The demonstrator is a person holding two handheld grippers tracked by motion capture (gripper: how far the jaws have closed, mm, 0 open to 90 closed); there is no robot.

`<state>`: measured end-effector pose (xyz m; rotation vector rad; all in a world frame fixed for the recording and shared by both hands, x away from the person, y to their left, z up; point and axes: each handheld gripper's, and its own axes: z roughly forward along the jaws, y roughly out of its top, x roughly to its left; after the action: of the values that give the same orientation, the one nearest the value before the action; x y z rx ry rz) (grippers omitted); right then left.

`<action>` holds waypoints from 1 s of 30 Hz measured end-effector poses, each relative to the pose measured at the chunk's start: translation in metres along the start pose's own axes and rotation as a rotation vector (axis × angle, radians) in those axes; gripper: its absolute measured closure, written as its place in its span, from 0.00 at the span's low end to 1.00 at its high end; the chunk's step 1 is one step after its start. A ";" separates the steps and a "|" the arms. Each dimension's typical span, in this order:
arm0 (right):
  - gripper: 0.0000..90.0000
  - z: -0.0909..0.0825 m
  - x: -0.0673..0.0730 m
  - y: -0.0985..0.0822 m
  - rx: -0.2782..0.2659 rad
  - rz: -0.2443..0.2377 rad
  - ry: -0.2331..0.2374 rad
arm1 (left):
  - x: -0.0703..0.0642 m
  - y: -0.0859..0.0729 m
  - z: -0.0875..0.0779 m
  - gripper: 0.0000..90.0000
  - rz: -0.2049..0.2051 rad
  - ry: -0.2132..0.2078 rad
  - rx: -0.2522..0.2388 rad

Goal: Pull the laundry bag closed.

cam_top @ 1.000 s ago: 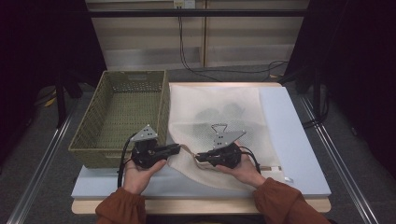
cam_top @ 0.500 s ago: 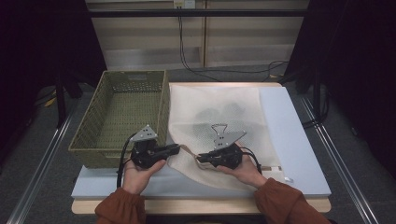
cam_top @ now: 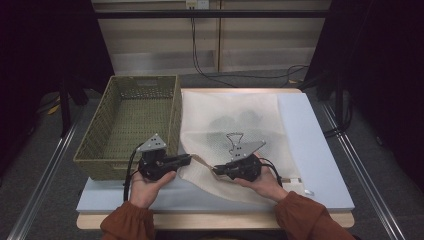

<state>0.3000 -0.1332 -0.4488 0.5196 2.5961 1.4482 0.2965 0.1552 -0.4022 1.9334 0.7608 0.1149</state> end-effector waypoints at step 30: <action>0.98 -0.011 -0.002 -0.001 0.000 0.006 -0.002 | -0.001 0.002 -0.004 0.95 -0.008 -0.008 -0.021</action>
<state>0.2988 -0.1433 -0.4442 0.5295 2.5953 1.4495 0.2951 0.1573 -0.3984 1.9094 0.7586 0.1099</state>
